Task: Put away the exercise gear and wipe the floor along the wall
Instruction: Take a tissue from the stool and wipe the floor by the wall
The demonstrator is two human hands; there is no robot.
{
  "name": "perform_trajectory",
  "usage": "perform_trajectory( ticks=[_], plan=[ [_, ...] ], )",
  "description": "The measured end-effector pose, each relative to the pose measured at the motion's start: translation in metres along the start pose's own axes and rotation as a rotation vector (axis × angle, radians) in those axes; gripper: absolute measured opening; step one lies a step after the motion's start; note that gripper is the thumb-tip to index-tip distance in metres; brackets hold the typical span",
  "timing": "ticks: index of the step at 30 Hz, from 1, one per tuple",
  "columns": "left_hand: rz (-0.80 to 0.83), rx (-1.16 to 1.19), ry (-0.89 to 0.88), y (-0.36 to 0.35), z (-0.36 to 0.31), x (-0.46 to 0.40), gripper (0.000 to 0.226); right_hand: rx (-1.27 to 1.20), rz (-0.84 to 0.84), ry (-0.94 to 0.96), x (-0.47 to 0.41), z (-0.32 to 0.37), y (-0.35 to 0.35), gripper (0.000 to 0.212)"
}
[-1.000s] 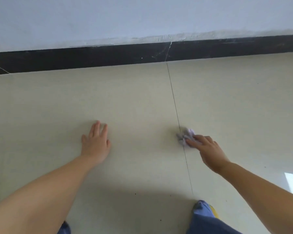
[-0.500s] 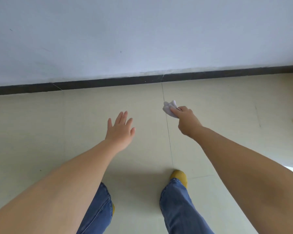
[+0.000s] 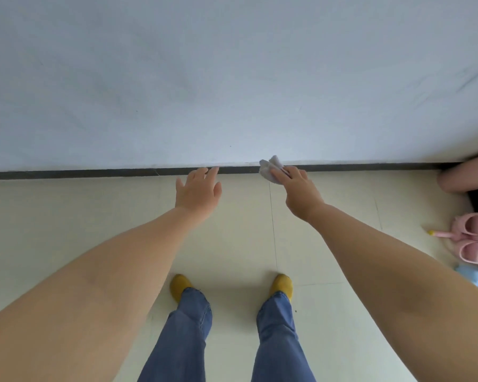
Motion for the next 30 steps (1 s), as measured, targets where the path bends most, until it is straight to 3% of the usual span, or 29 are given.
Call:
perform_trajectory(
  ticks=[6,18,25,30],
  plan=[
    [-0.036,-0.071,0.085,0.046,0.040,0.049,0.046,0.034,-0.011,0.154,0.017,0.070,0.020,0.081],
    [-0.175,-0.018,0.627,0.055,0.071,0.197,0.053,0.315,0.050,0.783,0.043,0.179,0.054,0.078],
    [-0.225,0.005,0.924,0.045,0.103,0.326,0.055,0.360,0.164,1.118,0.112,0.288,0.016,0.086],
    [-0.271,0.073,1.144,0.030,0.136,0.429,0.055,0.386,0.197,1.340,0.173,0.358,-0.028,0.080]
  ],
)
Point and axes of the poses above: each hand's wrist, its own x-axis away from the middle knuckle, its own y-axis out of the back of the hand, z = x × y, the point moved 7 cm from there along -x, towards the middle knuckle, and after that the axes turned 3 degrees about -x, right-handed, at the moved point
